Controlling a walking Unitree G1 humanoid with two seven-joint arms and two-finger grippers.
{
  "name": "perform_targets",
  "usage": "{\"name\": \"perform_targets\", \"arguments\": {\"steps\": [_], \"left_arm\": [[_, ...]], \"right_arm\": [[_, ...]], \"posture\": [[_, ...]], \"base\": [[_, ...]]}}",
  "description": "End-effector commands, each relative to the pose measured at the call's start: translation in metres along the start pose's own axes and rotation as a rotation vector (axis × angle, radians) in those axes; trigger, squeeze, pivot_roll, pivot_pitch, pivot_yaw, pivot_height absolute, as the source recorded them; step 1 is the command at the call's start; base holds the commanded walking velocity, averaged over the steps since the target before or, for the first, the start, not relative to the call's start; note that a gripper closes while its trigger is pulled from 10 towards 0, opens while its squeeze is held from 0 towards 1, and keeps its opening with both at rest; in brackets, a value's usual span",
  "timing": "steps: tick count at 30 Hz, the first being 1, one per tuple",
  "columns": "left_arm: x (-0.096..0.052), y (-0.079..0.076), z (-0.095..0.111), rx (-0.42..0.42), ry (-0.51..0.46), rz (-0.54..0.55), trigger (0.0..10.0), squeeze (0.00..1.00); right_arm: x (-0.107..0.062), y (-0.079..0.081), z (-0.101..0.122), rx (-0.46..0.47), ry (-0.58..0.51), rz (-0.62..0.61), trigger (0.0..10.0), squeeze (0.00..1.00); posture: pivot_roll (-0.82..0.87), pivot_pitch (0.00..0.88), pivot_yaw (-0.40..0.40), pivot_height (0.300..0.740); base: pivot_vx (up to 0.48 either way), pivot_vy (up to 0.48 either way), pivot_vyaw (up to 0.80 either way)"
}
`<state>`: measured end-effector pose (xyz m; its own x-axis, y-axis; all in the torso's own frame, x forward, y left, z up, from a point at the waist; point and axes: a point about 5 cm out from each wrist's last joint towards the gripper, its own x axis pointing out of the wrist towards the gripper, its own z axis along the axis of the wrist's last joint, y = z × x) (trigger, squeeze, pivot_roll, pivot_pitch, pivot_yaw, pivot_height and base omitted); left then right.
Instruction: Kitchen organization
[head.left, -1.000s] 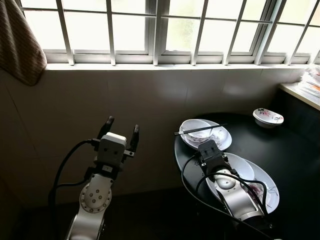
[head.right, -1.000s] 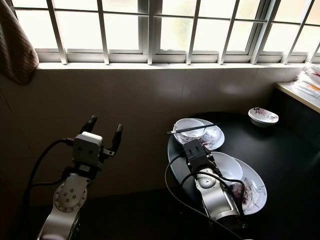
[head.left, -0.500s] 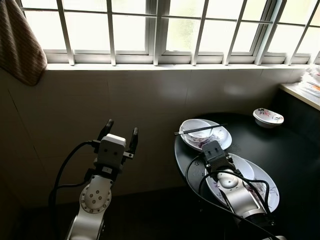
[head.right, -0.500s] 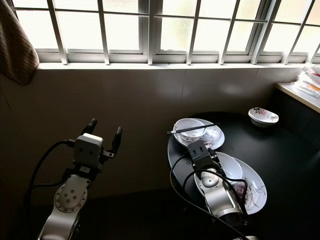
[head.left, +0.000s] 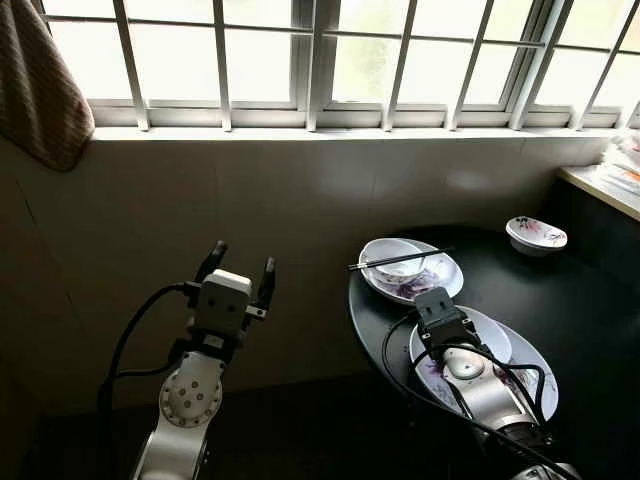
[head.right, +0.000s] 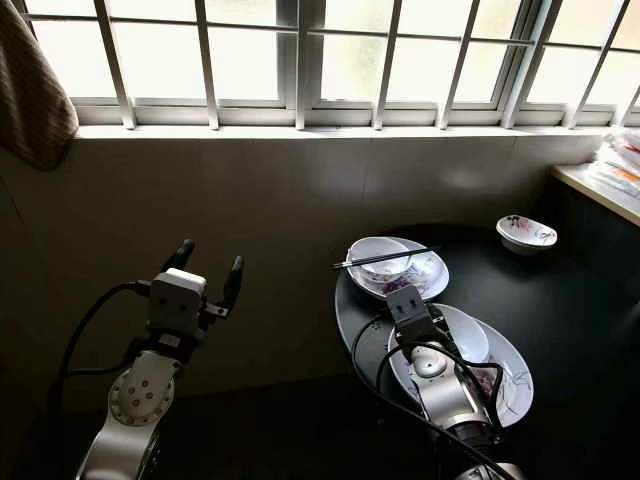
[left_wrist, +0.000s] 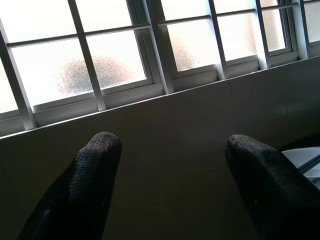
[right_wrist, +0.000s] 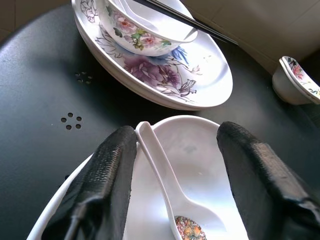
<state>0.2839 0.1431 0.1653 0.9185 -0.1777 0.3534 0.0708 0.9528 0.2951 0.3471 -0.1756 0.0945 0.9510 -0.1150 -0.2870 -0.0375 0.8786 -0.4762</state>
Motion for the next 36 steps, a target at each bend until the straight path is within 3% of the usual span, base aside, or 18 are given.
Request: {"name": "perform_targets", "arguments": {"steps": [1,2,3,4,5,19,27,28,29,30,32,33,36], "left_arm": [[-0.001,-0.002,-0.003,0.006,0.011,-0.010,10.0,0.00],[-0.001,-0.002,-0.003,0.006,0.011,-0.010,10.0,0.00],[-0.001,-0.003,-0.004,0.008,0.014,-0.013,10.0,0.00],[-0.002,-0.003,-0.005,0.009,0.015,-0.014,10.0,0.00],[-0.002,-0.003,-0.005,0.010,0.017,-0.015,10.0,0.00],[-0.006,-0.003,-0.013,0.024,0.044,-0.028,10.0,0.00],[-0.008,-0.005,-0.016,0.027,0.053,-0.033,10.0,0.00],[-0.008,-0.005,-0.016,0.027,0.053,-0.034,10.0,0.00],[-0.008,-0.005,-0.016,0.027,0.054,-0.035,10.0,0.00],[-0.008,-0.005,-0.017,0.028,0.055,-0.035,10.0,0.00],[-0.008,-0.005,-0.017,0.028,0.055,-0.035,10.0,0.00],[-0.008,-0.005,-0.017,0.030,0.055,-0.035,10.0,0.00],[-0.008,-0.004,-0.017,0.032,0.057,-0.034,10.0,0.00]], "right_arm": [[0.002,-0.006,0.001,0.027,-0.008,-0.021,4.9,0.00],[0.002,-0.006,0.001,0.027,-0.008,-0.021,4.9,0.00],[0.003,-0.006,0.000,0.036,-0.016,-0.019,1.8,0.00],[0.003,-0.006,0.000,0.037,-0.019,-0.017,1.8,0.00],[0.003,-0.005,0.000,0.042,-0.020,-0.013,0.0,0.00],[0.004,-0.002,-0.006,0.077,-0.020,-0.022,0.0,0.00],[0.001,0.001,0.013,0.110,-0.108,-0.064,0.0,0.00],[0.000,0.003,0.015,0.114,-0.115,-0.059,1.9,0.00],[-0.001,0.005,0.017,0.112,-0.120,-0.056,4.9,0.00],[-0.001,0.007,0.019,0.126,-0.123,-0.049,10.0,0.00],[-0.001,0.005,0.021,0.169,-0.137,-0.047,10.0,0.00],[-0.002,0.000,0.025,0.226,-0.183,-0.033,10.0,1.00],[-0.003,-0.005,0.031,0.252,-0.235,-0.008,10.0,1.00]], "posture": [[0.03,0.000,-0.076,0.736],[0.03,0.000,-0.076,0.736],[0.03,0.000,-0.075,0.736],[0.03,0.000,-0.075,0.736],[0.03,0.000,-0.074,0.736],[0.03,0.000,-0.070,0.736],[0.03,0.000,-0.067,0.736],[0.03,0.000,-0.066,0.736],[0.03,0.000,-0.066,0.736],[0.03,0.000,-0.068,0.736],[0.03,0.000,-0.068,0.736],[0.03,0.000,-0.069,0.736],[0.03,0.000,-0.068,0.736]], "base": [[0.000,0.000,0.00],[0.000,0.000,0.00],[0.000,0.000,0.00],[0.000,0.000,0.00],[0.000,0.000,0.00],[0.000,0.000,0.00],[0.000,0.000,0.00],[0.000,0.000,0.00],[0.000,0.000,0.00],[0.000,0.000,0.00],[0.000,0.000,0.00],[0.000,0.000,0.00],[0.000,0.000,0.00]]}}
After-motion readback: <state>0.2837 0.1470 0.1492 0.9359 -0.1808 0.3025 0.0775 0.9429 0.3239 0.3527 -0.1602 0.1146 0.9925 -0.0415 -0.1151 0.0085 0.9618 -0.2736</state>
